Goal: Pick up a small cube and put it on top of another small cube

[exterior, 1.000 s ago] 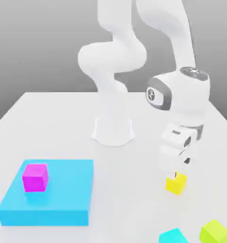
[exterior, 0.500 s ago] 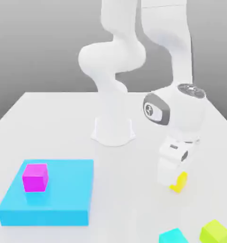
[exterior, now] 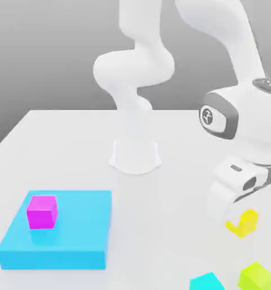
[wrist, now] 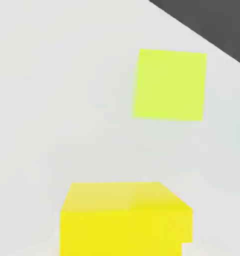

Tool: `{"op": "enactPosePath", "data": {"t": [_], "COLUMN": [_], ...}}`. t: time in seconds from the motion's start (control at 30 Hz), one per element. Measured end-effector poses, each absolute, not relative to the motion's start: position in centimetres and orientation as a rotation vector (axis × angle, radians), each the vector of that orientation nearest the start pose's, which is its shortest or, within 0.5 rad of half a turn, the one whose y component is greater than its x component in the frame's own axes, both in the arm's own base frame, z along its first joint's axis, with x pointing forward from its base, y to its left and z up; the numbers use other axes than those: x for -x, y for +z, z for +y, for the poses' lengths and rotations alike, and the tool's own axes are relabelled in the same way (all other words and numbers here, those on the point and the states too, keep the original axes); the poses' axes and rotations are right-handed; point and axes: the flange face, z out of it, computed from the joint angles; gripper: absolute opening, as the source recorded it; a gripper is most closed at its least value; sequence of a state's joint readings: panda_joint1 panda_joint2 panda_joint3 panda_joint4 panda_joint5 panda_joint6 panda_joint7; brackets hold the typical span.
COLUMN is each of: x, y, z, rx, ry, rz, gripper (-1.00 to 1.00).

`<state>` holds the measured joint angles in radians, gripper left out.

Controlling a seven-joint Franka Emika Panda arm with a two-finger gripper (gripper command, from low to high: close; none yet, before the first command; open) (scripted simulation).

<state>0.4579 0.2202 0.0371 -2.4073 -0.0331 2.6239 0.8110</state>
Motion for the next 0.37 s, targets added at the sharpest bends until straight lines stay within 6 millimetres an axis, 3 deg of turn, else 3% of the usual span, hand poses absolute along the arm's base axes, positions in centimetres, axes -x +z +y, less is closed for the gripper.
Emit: {"op": "enactPosePath", "data": {"t": [0.13, 0.27, 0.3, 0.37], "x": [-48.0, -49.0, -49.0, -49.0], "y": [23.4, 18.7, 17.8, 17.8], "z": [24.3, 24.4, 24.4, 24.4], "rx": [3.074, 3.063, 3.063, 3.063], "ry": [0.0, 0.001, 0.0, 0.0], "rz": [0.651, 0.695, 0.696, 0.696], "gripper": [-1.0, -1.0, 1.0, 1.0]}}
